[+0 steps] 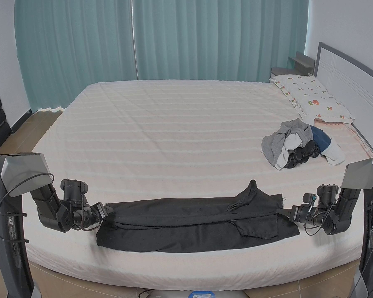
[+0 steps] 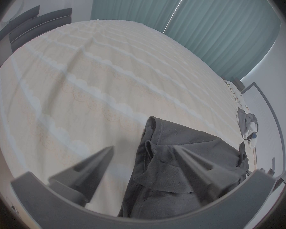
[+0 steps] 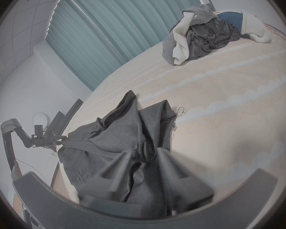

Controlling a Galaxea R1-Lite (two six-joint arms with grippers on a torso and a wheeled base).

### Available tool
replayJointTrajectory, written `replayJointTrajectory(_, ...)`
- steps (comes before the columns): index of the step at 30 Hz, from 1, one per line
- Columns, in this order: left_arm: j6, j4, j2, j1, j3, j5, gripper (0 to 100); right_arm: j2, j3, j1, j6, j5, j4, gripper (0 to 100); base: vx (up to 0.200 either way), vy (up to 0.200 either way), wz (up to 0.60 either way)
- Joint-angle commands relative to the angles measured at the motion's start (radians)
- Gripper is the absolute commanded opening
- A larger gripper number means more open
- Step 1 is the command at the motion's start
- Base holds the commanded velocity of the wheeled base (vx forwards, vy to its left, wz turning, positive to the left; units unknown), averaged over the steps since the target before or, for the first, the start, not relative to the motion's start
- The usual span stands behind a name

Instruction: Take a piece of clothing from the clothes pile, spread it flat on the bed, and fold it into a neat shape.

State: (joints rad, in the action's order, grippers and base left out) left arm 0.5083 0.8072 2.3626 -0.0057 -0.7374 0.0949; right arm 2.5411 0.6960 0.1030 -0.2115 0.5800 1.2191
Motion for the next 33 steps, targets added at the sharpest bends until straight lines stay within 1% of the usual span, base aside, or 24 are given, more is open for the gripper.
replayJointTrajectory(1, -0.001, -0.002, -0.032, 0.0, 0.016, 0.005, 100, -0.01, -0.001, 0.0, -0.002, 0.009, 0.003, 100, 0.0, 0.0, 0.0)
replayJointTrajectory(3, -0.001, -0.005, -0.075, 0.006, 0.036, 0.045, 100, -0.028, 0.0, 0.0, -0.012, 0.027, 0.005, 100, 0.0, 0.0, 0.0)
replayJointTrajectory(4, -0.001, -0.005, -0.075, 0.006, 0.036, 0.045, 100, -0.028, 0.0, 0.0, -0.012, 0.027, 0.005, 100, 0.0, 0.0, 0.0)
replayJointTrajectory(5, -0.001, -0.01, -0.111, 0.018, 0.038, 0.074, 100, -0.045, 0.004, 0.011, -0.016, 0.032, 0.007, 100, 0.0, 0.0, 0.0)
replayJointTrajectory(9, 0.009, -0.01, -0.121, 0.035, 0.03, 0.098, 100, -0.067, 0.01, 0.02, -0.072, 0.035, 0.014, 100, 0.0, 0.0, 0.0)
replayJointTrajectory(10, 0.015, -0.008, -0.114, 0.033, 0.013, 0.098, 100, -0.079, 0.03, 0.021, -0.146, 0.04, 0.019, 100, 0.0, 0.0, 0.0)
replayJointTrajectory(11, 0.021, -0.008, -0.112, 0.032, 0.006, 0.098, 100, -0.082, 0.039, 0.021, -0.175, 0.04, 0.019, 100, 0.0, 0.0, 0.0)
replayJointTrajectory(12, 0.041, -0.008, -0.101, 0.03, -0.014, 0.094, 100, -0.082, 0.053, 0.021, -0.216, 0.035, 0.017, 100, 0.0, 0.0, 0.0)
replayJointTrajectory(13, 0.049, -0.008, -0.097, 0.029, -0.019, 0.092, 100, -0.081, 0.057, 0.021, -0.221, 0.035, 0.016, 100, 0.0, 0.0, 0.0)
replayJointTrajectory(14, 0.093, -0.01, -0.074, 0.021, -0.053, 0.085, 100, -0.073, 0.077, 0.021, -0.238, 0.027, 0.007, 100, 0.0, 0.0, 0.0)
replayJointTrajectory(16, 0.147, -0.013, -0.045, 0.009, -0.096, 0.059, 100, -0.064, 0.093, 0.023, -0.247, 0.027, -0.003, 100, 0.0, 0.0, 0.0)
replayJointTrajectory(17, 0.147, -0.013, -0.045, 0.009, -0.096, 0.059, 100, -0.064, 0.093, 0.023, -0.247, 0.027, -0.003, 100, 0.0, 0.0, 0.0)
replayJointTrajectory(18, 0.167, -0.023, -0.019, 0.003, -0.128, 0.019, 100, -0.054, 0.103, 0.021, -0.249, 0.027, -0.015, 100, 0.0, 0.0, 0.0)
replayJointTrajectory(19, 0.174, -0.045, 0.017, -0.011, -0.174, -0.038, 100, -0.042, 0.117, 0.02, -0.249, 0.026, -0.044, 100, 0.0, 0.0, 0.0)
replayJointTrajectory(20, 0.177, -0.06, 0.032, -0.017, -0.195, -0.057, 100, -0.036, 0.128, 0.02, -0.249, 0.026, -0.061, 100, 0.0, 0.0, 0.0)
replayJointTrajectory(22, 0.179, -0.086, 0.055, -0.023, -0.224, -0.066, 100, -0.033, 0.158, 0.02, -0.255, 0.026, -0.101, 100, 0.0, 0.0, 0.0)
replayJointTrajectory(24, 0.179, -0.102, 0.06, -0.028, -0.232, -0.066, 100, -0.031, 0.178, 0.02, -0.284, 0.024, -0.132, 100, 0.0, 0.0, 0.0)
replayJointTrajectory(26, 0.179, -0.106, 0.061, -0.033, -0.237, -0.066, 100, -0.033, 0.223, 0.018, -0.356, -0.002, -0.175, 100, 0.0, 0.0, 0.0)
replayJointTrajectory(28, 0.179, -0.106, 0.063, -0.036, -0.237, -0.067, 100, -0.03, 0.254, 0.012, -0.404, -0.037, -0.196, 100, 0.0, 0.0, 0.0)
replayJointTrajectory(31, 0.179, -0.106, 0.063, -0.037, -0.237, -0.067, 100, -0.025, 0.27, -0.003, -0.417, -0.072, -0.208, 100, 0.0, 0.0, 0.0)
replayJointTrajectory(33, 0.179, -0.106, 0.063, -0.037, -0.237, -0.067, 100, -0.024, 0.27, -0.005, -0.417, -0.075, -0.21, 100, 0.0, 0.0, 0.0)
